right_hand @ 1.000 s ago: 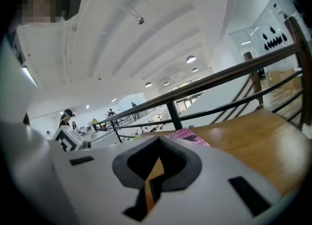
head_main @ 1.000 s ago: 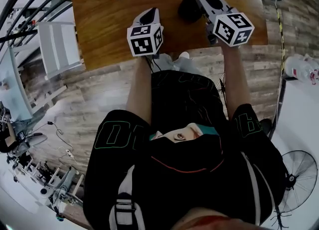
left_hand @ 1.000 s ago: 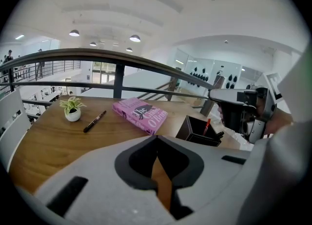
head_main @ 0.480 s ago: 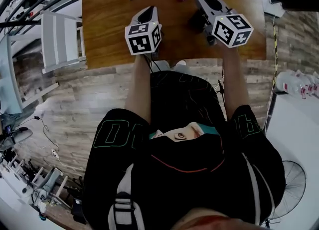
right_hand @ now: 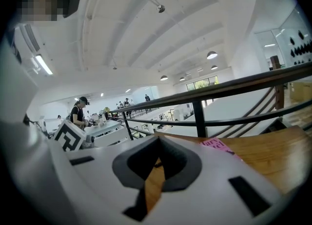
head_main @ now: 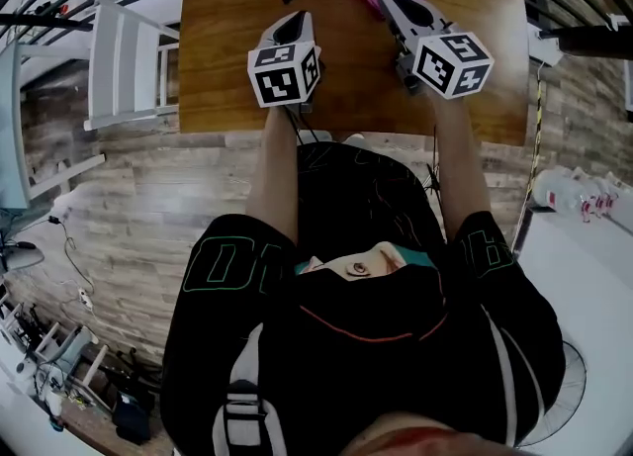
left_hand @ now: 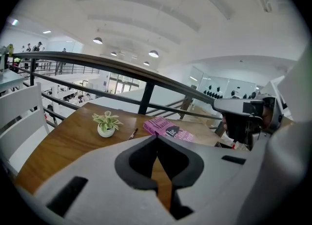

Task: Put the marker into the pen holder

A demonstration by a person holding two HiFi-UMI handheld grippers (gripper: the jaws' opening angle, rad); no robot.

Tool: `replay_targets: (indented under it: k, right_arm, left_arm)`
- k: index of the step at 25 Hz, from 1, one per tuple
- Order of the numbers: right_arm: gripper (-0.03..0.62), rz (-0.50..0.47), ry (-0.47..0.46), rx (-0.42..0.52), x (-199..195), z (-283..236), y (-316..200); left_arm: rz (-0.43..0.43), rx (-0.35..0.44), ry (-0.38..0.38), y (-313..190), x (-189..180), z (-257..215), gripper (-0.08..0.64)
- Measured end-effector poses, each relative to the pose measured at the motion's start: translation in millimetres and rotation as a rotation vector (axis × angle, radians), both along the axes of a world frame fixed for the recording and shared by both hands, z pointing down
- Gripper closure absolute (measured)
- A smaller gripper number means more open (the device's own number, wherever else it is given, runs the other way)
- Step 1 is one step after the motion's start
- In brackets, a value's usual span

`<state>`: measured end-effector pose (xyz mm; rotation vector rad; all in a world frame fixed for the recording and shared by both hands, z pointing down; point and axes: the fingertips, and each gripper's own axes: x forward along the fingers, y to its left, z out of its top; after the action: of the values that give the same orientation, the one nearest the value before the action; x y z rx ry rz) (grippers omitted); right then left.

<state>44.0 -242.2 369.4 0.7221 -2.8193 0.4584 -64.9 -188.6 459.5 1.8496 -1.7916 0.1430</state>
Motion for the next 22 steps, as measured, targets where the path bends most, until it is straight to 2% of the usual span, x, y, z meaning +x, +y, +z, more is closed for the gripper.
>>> replay_targets:
  k: [14,22]
  right_arm:
    - [0.588,-0.035,0.027,0.010,-84.6,4.6,-11.4]
    - [0.588,-0.036,0.112,0.031,-113.1,17.9,-23.4]
  left_arm:
    - [-0.070,0.011,0.027,3.3,-84.5,5.9,0.554]
    - [-0.076,0.019,0.069,-4.8,-108.8,16.3,0.554]
